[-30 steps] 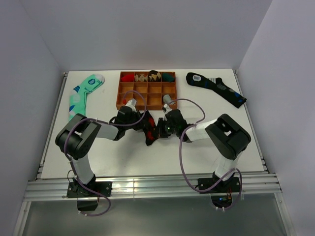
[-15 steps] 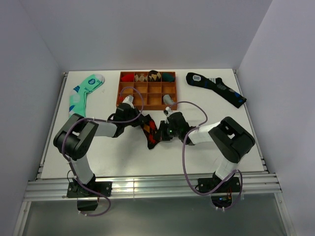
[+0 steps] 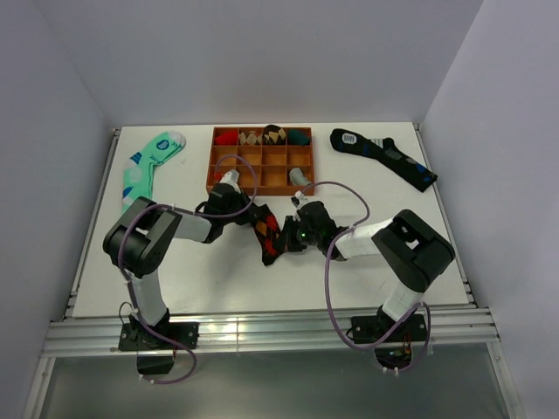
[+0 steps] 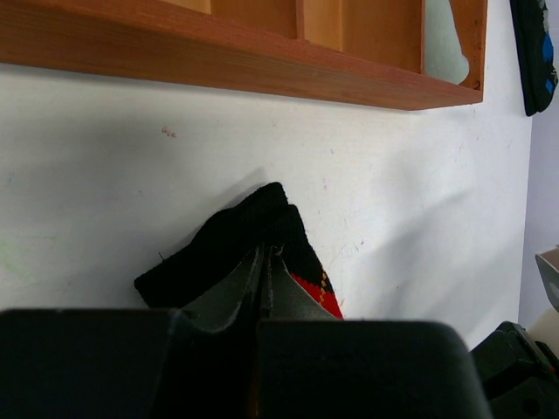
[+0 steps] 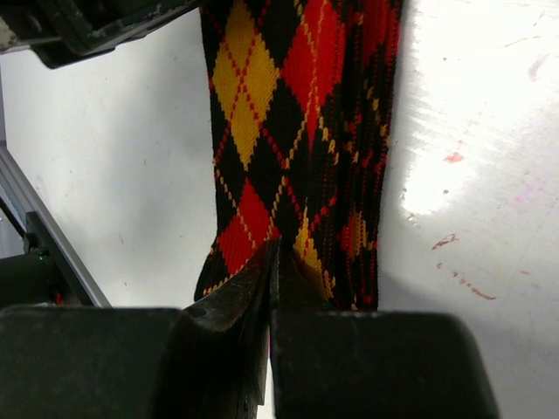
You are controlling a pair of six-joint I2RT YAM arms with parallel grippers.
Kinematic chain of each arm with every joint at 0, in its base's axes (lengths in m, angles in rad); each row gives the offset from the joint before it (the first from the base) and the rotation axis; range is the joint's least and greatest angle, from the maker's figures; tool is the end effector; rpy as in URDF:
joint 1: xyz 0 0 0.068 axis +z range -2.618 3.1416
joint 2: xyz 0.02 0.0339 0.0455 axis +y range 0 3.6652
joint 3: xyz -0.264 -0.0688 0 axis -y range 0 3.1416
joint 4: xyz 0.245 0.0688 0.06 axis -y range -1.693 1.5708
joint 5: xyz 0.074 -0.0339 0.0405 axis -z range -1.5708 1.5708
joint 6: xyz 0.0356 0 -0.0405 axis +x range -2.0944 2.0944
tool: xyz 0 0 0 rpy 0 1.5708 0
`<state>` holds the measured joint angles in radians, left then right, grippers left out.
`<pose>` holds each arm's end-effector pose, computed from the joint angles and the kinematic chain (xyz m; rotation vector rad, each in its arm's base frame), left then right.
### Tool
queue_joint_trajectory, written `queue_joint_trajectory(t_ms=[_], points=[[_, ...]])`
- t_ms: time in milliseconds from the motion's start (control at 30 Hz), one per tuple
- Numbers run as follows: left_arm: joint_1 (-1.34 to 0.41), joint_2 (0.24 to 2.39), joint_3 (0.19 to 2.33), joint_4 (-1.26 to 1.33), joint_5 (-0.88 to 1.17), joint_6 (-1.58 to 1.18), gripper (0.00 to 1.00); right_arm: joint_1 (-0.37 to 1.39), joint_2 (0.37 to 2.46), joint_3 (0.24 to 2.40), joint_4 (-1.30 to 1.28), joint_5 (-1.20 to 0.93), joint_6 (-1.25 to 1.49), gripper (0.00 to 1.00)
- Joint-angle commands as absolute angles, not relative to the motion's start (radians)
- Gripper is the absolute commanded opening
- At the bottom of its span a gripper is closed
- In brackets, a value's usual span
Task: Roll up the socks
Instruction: Adjust the sock at the center of the board.
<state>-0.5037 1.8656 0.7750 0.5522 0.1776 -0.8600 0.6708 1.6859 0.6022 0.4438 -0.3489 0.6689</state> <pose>0.3094 -0.1777 0.1206 -0.2884 2.2468 -0.9656 0.2307 0.1986 0.1232 -0.2144 2.3957 1.0781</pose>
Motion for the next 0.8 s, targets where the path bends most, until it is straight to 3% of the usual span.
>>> queue_joint_trajectory(t_ms=[0, 567, 767], points=[[-0.495, 1.925, 0.784, 0.528, 0.126, -0.83, 0.05, 0.719, 1.677, 0.563, 0.305, -0.336, 0.679, 0.02], [-0.535, 1.934, 0.724, 0.615, 0.195, -0.805, 0.06, 0.887, 1.678, 0.574, 0.35, -0.253, 0.785, 0.02], [-0.537, 1.916, 0.738, 0.592, 0.198, -0.787, 0.06, 0.887, 1.58, 0.623, 0.223, -0.177, 0.738, 0.08]])
